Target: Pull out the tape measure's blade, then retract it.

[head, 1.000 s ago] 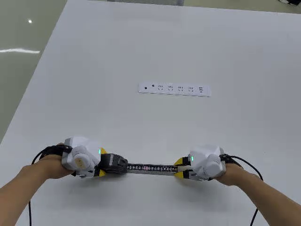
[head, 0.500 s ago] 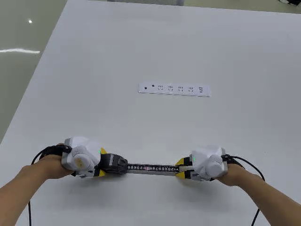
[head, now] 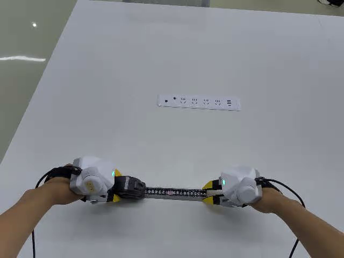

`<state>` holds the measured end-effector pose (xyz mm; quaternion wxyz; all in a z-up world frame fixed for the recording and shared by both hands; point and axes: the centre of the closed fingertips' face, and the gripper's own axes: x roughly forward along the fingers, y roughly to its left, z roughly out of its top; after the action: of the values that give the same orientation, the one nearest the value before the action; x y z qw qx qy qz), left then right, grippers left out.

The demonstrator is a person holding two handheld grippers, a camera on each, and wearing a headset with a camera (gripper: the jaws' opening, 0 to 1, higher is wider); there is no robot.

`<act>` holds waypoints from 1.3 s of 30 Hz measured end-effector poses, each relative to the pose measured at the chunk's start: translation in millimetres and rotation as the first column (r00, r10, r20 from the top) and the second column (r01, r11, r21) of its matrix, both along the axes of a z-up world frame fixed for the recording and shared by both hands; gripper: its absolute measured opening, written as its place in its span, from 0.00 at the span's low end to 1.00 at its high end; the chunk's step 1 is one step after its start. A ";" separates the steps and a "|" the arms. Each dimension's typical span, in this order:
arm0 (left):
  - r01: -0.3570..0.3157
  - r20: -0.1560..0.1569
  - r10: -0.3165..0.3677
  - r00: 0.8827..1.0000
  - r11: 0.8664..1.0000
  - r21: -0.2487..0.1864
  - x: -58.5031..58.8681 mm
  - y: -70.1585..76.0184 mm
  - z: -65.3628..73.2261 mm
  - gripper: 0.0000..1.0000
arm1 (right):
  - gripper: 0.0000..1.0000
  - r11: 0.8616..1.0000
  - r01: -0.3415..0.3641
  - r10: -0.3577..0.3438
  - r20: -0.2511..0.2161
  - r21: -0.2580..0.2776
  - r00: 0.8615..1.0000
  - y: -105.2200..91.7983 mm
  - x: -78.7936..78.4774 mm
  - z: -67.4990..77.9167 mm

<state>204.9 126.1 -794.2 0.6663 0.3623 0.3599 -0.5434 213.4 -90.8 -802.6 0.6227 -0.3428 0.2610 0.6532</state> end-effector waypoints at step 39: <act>0.003 0.002 -0.003 1.000 1.000 0.002 -0.5 -1.4 1.6 0.28 | 0.12 1.000 0.010 -0.010 0.005 -0.023 1.000 -20.1 1.5 -1.6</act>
<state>204.4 124.7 -792.6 0.6654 0.3641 0.3592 -0.5438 214.8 -110.9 -804.1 0.6226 -0.3505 0.2687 0.6460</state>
